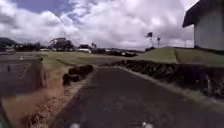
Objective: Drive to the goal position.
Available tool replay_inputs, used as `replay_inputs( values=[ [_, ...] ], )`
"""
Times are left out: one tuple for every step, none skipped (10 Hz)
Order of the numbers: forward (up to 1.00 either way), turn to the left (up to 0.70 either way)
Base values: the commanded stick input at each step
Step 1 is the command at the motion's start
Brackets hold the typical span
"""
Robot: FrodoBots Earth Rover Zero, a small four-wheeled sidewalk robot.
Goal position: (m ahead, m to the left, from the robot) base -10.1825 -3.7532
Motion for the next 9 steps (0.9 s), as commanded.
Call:
replay_inputs(
  values=[
    [0.00,0.65],
    [0.00,0.70],
    [0.00,0.70],
    [0.00,0.70],
    [0.00,0.70],
    [0.00,0.70],
    [0.00,0.70],
    [0.00,0.70],
    [0.00,0.70]
  ],
)
